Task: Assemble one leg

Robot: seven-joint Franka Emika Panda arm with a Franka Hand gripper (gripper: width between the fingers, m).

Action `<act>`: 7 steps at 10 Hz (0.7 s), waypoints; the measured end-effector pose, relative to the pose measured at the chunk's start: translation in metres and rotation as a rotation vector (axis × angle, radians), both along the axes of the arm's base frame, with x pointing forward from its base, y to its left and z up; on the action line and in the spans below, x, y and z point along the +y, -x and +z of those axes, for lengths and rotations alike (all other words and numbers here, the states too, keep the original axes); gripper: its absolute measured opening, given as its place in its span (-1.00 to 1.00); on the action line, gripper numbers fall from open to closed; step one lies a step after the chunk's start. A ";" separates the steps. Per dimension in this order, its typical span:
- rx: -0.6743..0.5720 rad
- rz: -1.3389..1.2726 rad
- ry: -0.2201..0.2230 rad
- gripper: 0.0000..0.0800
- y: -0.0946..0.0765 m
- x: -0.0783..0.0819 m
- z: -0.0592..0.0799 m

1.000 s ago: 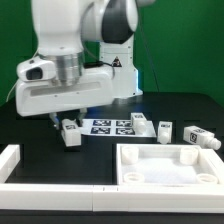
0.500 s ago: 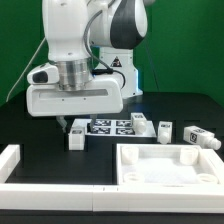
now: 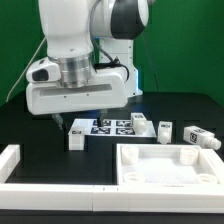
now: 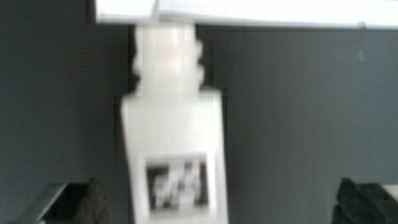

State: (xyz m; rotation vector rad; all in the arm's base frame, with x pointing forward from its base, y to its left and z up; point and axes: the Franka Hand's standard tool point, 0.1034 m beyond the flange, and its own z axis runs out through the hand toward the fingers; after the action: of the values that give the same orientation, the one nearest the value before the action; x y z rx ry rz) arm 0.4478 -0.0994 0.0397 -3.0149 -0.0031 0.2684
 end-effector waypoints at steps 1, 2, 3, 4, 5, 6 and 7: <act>0.064 -0.026 -0.023 0.62 -0.001 0.003 0.000; 0.136 -0.057 -0.039 0.62 0.007 0.005 -0.003; 0.211 -0.038 -0.062 0.62 0.009 0.009 -0.003; 0.268 -0.027 -0.081 0.62 0.007 0.012 -0.004; 0.339 0.007 -0.078 0.62 0.009 0.010 -0.001; 0.443 0.050 -0.034 0.62 0.005 0.004 0.004; 0.505 0.082 -0.009 0.62 0.001 0.006 0.000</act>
Offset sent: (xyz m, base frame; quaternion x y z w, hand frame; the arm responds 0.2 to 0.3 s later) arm 0.0000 0.0000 0.0000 0.0000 -0.1938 0.0000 0.9810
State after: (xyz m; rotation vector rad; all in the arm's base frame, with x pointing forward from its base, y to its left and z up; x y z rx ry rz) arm 0.4467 -0.0933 0.0393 -2.8502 -0.0832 1.0204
